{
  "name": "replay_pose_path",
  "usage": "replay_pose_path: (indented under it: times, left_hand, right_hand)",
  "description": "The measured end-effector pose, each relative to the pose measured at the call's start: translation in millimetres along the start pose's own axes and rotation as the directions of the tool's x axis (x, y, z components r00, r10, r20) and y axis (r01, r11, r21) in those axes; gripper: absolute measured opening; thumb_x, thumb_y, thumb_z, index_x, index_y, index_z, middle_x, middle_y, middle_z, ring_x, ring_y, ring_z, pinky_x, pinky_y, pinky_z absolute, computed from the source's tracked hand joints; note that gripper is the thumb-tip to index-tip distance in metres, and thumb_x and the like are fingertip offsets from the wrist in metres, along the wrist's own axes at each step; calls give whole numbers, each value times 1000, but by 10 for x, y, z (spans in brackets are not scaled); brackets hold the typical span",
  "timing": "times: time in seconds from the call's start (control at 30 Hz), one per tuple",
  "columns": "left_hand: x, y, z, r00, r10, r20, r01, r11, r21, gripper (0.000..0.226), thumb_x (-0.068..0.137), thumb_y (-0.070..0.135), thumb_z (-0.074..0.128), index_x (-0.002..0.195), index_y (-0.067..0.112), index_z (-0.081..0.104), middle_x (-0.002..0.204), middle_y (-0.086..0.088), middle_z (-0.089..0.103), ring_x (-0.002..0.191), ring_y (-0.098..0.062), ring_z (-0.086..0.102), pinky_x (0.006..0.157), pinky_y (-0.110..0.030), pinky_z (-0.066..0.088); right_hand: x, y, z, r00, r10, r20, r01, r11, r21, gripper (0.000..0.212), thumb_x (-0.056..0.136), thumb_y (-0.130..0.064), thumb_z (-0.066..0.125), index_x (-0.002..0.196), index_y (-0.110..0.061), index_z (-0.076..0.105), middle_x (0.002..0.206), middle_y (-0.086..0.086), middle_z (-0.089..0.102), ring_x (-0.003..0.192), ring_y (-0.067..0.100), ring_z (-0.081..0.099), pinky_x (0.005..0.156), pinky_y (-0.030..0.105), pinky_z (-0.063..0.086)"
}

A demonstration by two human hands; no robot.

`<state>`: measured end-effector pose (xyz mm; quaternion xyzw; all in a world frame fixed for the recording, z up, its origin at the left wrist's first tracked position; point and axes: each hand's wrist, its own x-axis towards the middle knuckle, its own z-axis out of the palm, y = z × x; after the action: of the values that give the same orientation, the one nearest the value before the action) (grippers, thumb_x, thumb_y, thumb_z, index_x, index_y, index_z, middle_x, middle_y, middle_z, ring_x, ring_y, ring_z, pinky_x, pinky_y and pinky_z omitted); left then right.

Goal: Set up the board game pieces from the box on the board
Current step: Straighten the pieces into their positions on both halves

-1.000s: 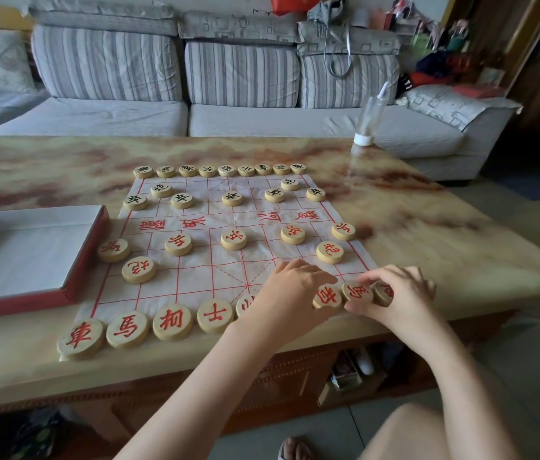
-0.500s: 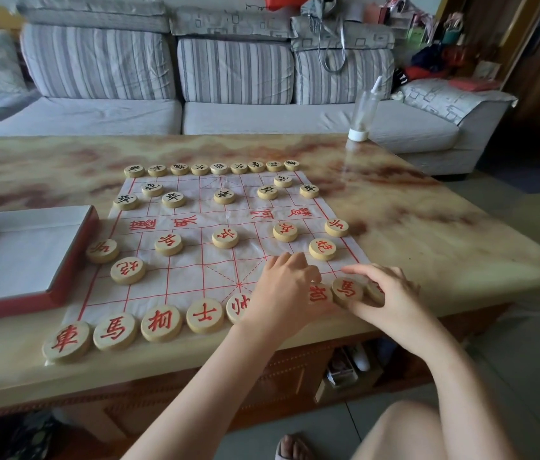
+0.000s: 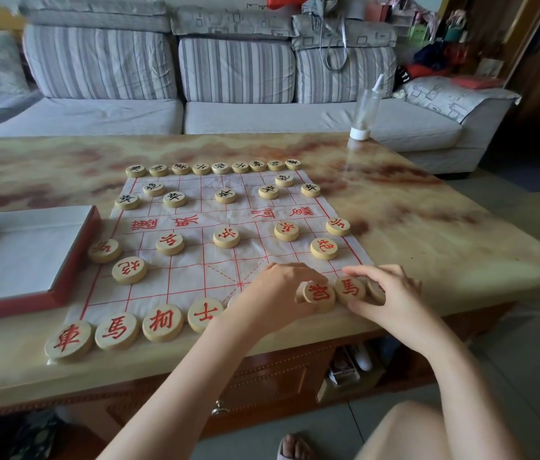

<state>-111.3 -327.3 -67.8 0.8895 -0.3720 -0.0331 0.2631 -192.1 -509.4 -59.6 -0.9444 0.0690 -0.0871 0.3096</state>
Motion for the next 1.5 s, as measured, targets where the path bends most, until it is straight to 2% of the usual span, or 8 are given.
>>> replay_pose_path:
  times: [0.07, 0.17, 0.27, 0.5, 0.9, 1.1, 1.33, 1.5]
  left_hand:
    - [9, 19, 8, 1000, -2, -22, 2, 1000, 20, 48, 76, 37, 69, 122, 28, 57, 119, 6, 59, 109, -14, 53, 96, -33, 44]
    - [4, 46, 34, 997, -3, -78, 13, 992, 125, 52, 76, 50, 64, 122, 27, 55, 116, 5, 56, 111, -14, 46, 97, -27, 36]
    - [-11, 50, 80, 992, -6, -129, 27, 986, 166, 58, 75, 56, 63, 124, 27, 54, 121, 5, 52, 114, -14, 41, 98, -27, 33]
    - [-40, 72, 93, 989, 25, -148, -7, 993, 119, 49, 79, 50, 59, 123, 27, 56, 122, 6, 58, 111, -15, 47, 99, -28, 31]
    - [-45, 58, 176, 970, 0, -242, 39, 987, 159, 49, 77, 57, 59, 115, 26, 61, 112, 7, 61, 107, -14, 47, 95, -26, 30]
    - [-68, 57, 184, 968, -12, -250, 54, 986, 159, 52, 75, 60, 58, 114, 25, 60, 111, 7, 60, 108, -13, 46, 95, -26, 31]
    - [-72, 55, 202, 967, -15, -255, 61, 983, 174, 53, 76, 62, 56, 115, 26, 59, 110, 7, 60, 108, -14, 45, 95, -27, 31]
    - [-76, 64, 183, 969, -21, -248, 65, 983, 171, 60, 74, 66, 55, 119, 27, 57, 118, 9, 57, 113, -13, 43, 97, -26, 29]
  right_hand:
    - [-4, 14, 10, 1000, -8, 19, 8, 1000, -4, 41, 82, -27, 66, 115, -47, 52, 112, -11, 38, 104, 3, 29, 93, 23, 21]
    - [-3, -3, 18, 998, -55, 28, 54, 998, 14, 42, 81, -25, 66, 113, -47, 51, 104, -23, 34, 92, -29, 18, 92, 21, 17]
    - [10, -8, 18, 1000, -25, 16, 24, 999, 29, 44, 78, -34, 70, 114, -49, 50, 107, -17, 34, 91, -5, 21, 93, 21, 19]
    - [53, 18, 50, 1000, 15, 26, -15, 1000, -19, 44, 78, -35, 71, 116, -47, 53, 115, -8, 38, 100, 10, 24, 90, 23, 21]
    - [53, 34, 64, 999, 0, 35, 1, 1000, -31, 43, 79, -37, 68, 118, -46, 53, 115, -10, 37, 95, 4, 20, 91, 25, 21]
    - [53, -2, 53, 998, -57, 16, 58, 998, -40, 41, 79, -33, 69, 115, -44, 52, 97, -30, 36, 89, -5, 21, 85, 24, 18]
    - [47, 19, 48, 995, -102, -3, 101, 993, -66, 39, 80, -33, 68, 117, -38, 55, 92, -34, 37, 89, -6, 21, 76, 22, 14]
    - [58, 109, -8, 996, -85, -11, 86, 994, 61, 39, 77, -37, 71, 107, -53, 51, 107, -37, 43, 115, 0, 34, 104, 30, 25]
